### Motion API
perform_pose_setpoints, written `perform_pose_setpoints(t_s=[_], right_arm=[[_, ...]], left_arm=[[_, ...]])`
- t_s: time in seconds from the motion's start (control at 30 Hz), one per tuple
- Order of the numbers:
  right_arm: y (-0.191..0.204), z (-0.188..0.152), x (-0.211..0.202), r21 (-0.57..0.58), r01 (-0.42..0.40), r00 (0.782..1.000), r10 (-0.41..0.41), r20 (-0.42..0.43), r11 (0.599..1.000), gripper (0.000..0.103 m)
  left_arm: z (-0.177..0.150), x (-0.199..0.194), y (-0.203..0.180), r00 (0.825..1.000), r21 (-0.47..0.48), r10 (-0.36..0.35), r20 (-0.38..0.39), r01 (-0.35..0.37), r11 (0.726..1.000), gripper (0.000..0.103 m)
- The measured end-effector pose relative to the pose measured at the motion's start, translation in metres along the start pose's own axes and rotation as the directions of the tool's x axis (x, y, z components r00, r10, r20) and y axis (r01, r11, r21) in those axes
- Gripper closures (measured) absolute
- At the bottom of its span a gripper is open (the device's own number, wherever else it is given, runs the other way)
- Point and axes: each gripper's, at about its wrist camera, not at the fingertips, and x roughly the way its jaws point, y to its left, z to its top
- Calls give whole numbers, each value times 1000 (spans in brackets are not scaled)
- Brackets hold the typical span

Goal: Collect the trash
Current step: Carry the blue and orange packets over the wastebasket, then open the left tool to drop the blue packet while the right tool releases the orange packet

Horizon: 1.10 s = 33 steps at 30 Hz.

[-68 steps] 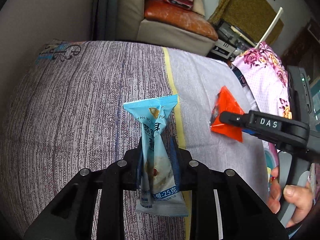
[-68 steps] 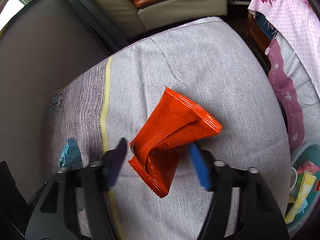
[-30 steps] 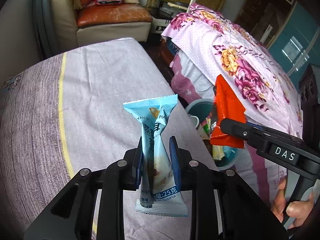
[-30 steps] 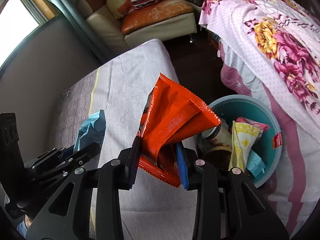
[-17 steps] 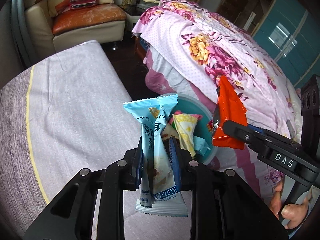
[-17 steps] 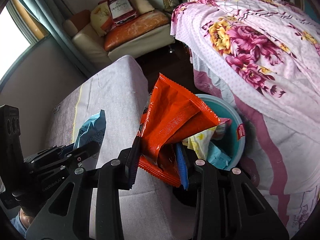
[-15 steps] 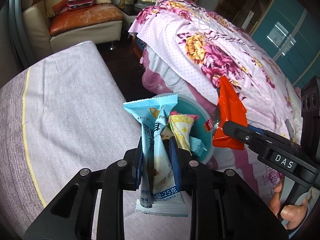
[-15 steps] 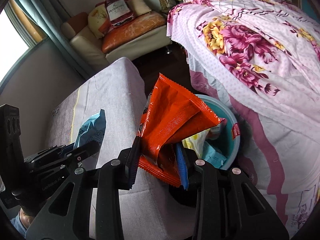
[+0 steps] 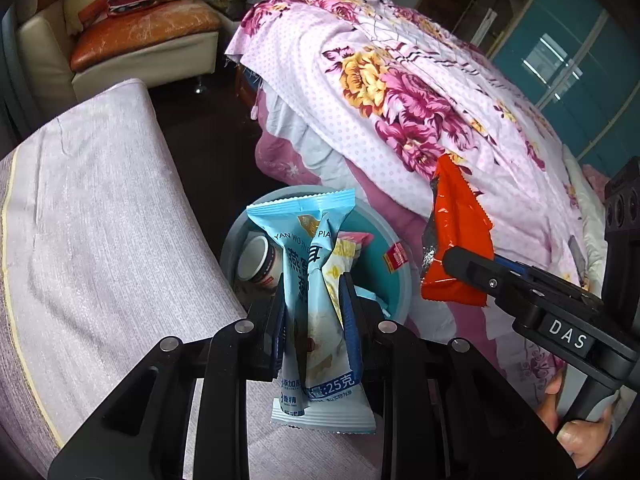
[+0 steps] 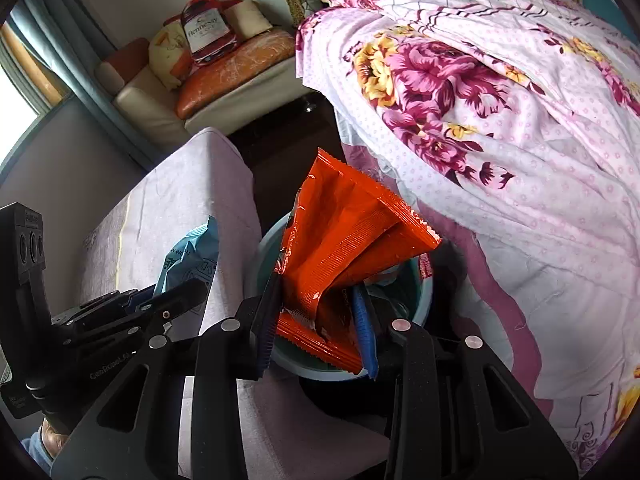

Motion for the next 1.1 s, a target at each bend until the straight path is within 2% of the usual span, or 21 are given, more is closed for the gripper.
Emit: perform_pose_setpoints(t_s=[0.3,0.83,0.87,0.97,1.03,1.1], right_arm=[[-6,10,16,8,23,999,-23,-31,1000,70],[-20,26,24,50,78,997,-77,-27,996,69],[-21,27,24,51,81,996,-79,-28,995,69],[-22,27,26,51,85,996,-84,-34,995,69],[-24,30,27,52,85,996,-83,-36,995,69],[-23,30,28,50,83,996,-81,-39,995,69]], left_arm=[[8,27,-1,999,2,-35,-26,35,999,78],[21,56,-5,993,-5,-108,-54,108,994,77],[22,58,-5,992,-6,-112,-57,112,994,75],[22,59,-5,992,-13,-114,-56,114,993,59],[22,58,-3,993,-14,-110,-52,109,994,33],[21,53,-1,995,-12,-92,-34,92,996,19]])
